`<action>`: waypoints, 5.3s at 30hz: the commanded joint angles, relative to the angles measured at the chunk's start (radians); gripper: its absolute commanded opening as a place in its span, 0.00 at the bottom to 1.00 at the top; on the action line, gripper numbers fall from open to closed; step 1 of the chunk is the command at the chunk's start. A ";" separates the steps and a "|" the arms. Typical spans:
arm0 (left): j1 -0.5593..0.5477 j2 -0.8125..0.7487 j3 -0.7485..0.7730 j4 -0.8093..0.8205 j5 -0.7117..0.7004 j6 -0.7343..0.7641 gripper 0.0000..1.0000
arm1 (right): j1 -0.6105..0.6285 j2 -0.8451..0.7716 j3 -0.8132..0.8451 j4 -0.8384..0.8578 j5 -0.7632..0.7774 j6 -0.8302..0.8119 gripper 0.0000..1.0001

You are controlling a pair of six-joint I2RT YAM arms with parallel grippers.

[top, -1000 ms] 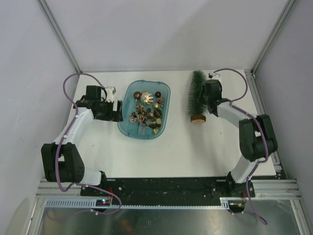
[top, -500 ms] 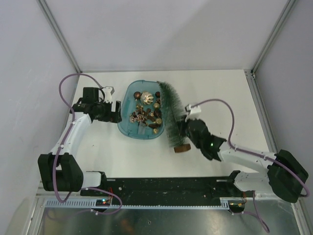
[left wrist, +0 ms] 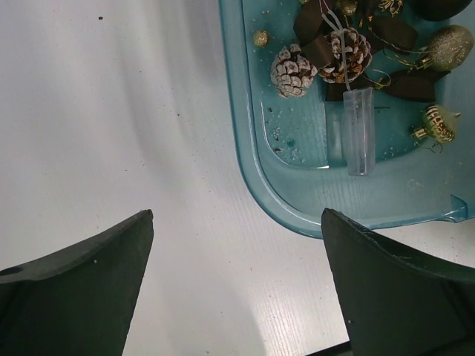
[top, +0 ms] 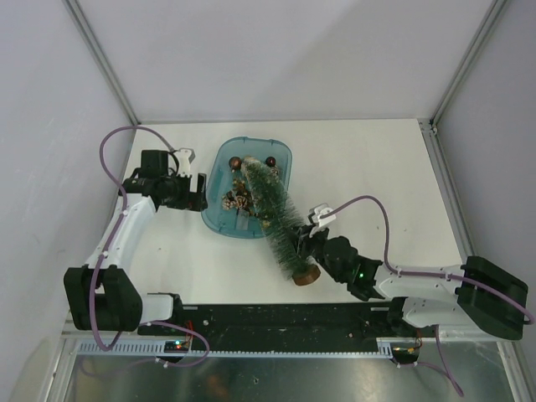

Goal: Decorate the small christmas tree

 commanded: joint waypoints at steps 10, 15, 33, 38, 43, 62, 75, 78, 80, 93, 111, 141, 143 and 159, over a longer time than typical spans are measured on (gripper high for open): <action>0.000 -0.047 0.019 -0.013 -0.003 0.018 1.00 | 0.010 -0.069 0.243 -0.362 -0.087 -0.128 0.68; 0.000 -0.050 0.018 -0.012 -0.003 0.019 1.00 | -0.019 -0.005 0.406 -0.457 -0.115 -0.177 0.76; 0.001 -0.048 0.014 -0.011 -0.029 0.031 1.00 | -0.087 0.451 0.787 -0.726 -0.020 -0.168 0.62; 0.000 -0.032 0.024 -0.011 -0.023 0.020 1.00 | -0.098 0.448 0.788 -0.698 -0.017 -0.173 0.20; 0.001 -0.038 0.023 -0.012 -0.011 0.018 0.99 | -0.102 0.369 0.787 -0.681 -0.027 -0.179 0.01; 0.000 -0.043 0.001 -0.011 -0.002 0.021 0.99 | 0.245 -0.309 0.130 -0.368 0.276 -0.158 0.00; 0.001 -0.060 -0.002 -0.012 0.005 0.008 1.00 | 0.362 -0.437 0.059 -0.302 0.424 -0.259 0.00; 0.001 -0.067 -0.001 -0.014 0.011 0.008 1.00 | 0.376 -0.440 0.056 -0.268 0.460 -0.303 0.00; 0.001 -0.073 0.001 -0.016 0.025 0.008 1.00 | 0.394 -0.445 0.049 -0.217 0.508 -0.362 0.00; -0.274 -0.121 0.060 -0.050 0.085 0.042 1.00 | 0.488 -0.435 -0.115 0.206 0.702 -0.576 0.00; -0.645 0.050 0.129 -0.049 0.001 0.116 1.00 | 0.451 -0.233 -0.225 0.891 0.644 -0.626 0.00; -0.648 0.135 0.099 0.040 -0.116 0.203 0.03 | 0.623 -0.245 -0.264 0.939 0.691 -0.776 0.17; -0.648 0.123 0.099 0.040 -0.127 0.205 0.01 | 0.659 -0.274 -0.274 0.936 0.716 -0.794 0.27; -0.648 -0.045 0.008 -0.008 -0.093 0.258 0.58 | 0.794 -0.334 -0.245 0.932 0.815 -0.916 0.49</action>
